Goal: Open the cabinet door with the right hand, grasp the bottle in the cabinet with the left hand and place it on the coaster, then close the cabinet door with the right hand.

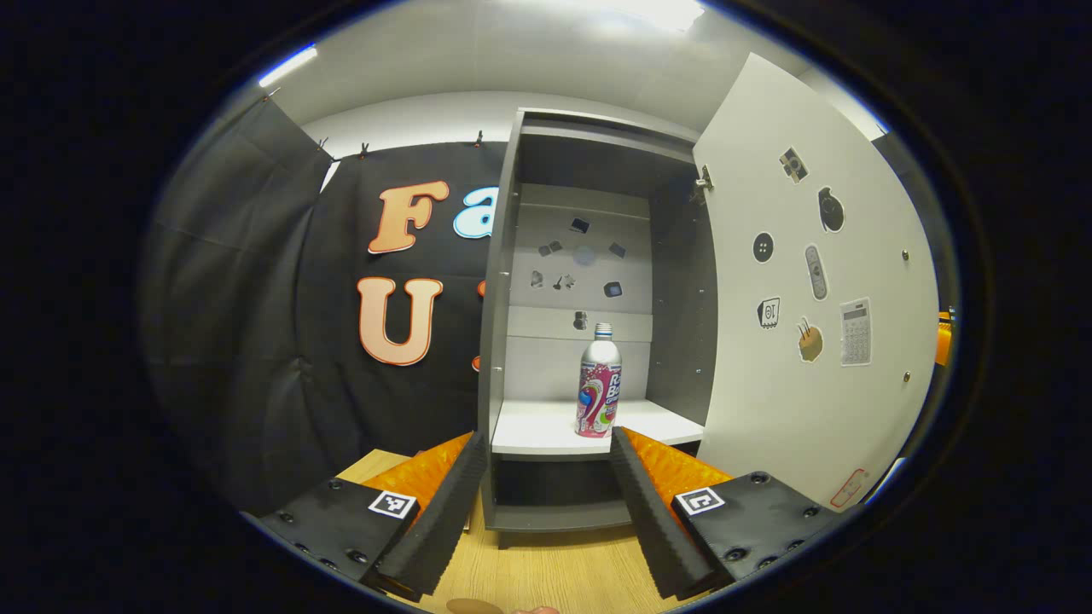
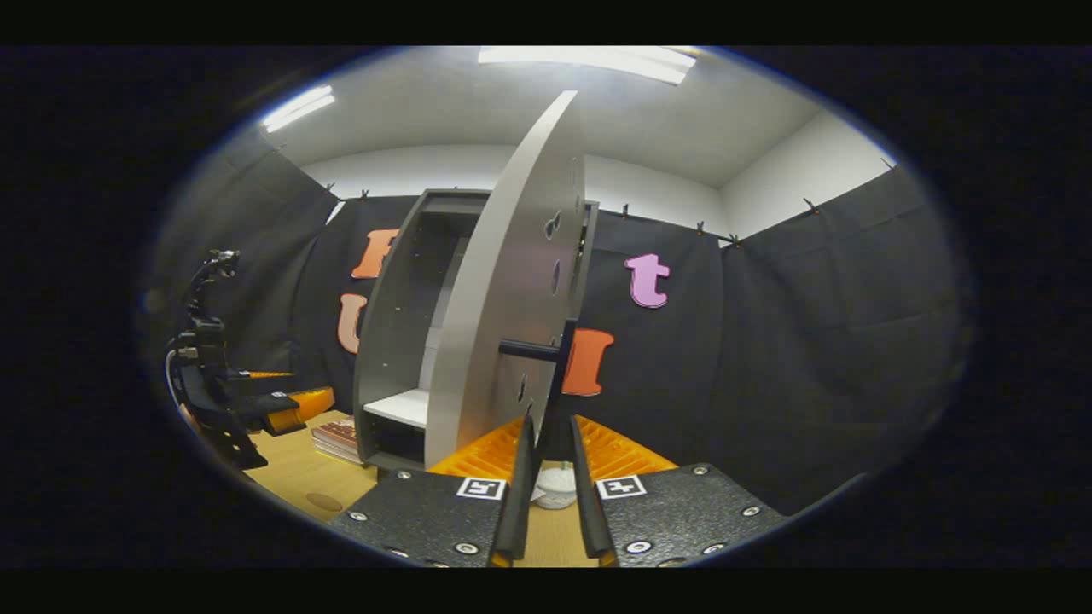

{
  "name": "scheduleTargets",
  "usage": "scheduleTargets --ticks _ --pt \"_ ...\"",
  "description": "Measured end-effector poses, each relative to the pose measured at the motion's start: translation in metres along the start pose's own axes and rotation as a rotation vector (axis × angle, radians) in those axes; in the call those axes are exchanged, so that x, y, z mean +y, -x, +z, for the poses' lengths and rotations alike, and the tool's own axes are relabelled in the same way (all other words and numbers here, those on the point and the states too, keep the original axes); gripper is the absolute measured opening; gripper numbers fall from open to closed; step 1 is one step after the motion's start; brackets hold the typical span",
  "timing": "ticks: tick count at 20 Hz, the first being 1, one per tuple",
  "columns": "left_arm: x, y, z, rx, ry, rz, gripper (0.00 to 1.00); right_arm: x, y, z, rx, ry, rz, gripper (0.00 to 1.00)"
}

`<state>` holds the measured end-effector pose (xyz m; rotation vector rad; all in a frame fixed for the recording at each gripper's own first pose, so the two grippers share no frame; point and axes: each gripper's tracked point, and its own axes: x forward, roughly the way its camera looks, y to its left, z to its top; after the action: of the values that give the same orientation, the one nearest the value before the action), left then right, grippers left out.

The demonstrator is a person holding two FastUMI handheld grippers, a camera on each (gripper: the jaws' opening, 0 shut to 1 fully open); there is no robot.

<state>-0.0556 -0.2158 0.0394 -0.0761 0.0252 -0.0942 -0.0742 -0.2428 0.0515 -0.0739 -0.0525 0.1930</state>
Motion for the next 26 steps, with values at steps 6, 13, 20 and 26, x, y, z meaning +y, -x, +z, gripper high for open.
scheduleTargets --ticks 6,13,20,26 --pt "-0.015 -0.009 0.008 -0.009 -0.019 -0.037 0.95 -0.030 -0.004 -0.008 0.023 -0.062 -0.052 0.58" --pt "-0.022 -0.007 0.008 0.002 -0.015 -0.071 0.95 -0.054 0.010 -0.013 0.040 -0.048 -0.129 0.74" --pt "-0.040 -0.002 0.005 0.023 0.023 -0.125 0.94 -0.053 0.037 -0.009 0.046 -0.037 -0.177 0.77" --pt "-0.048 0.007 0.010 0.020 0.058 -0.162 0.95 -0.020 0.062 0.005 0.035 -0.044 -0.161 0.82"
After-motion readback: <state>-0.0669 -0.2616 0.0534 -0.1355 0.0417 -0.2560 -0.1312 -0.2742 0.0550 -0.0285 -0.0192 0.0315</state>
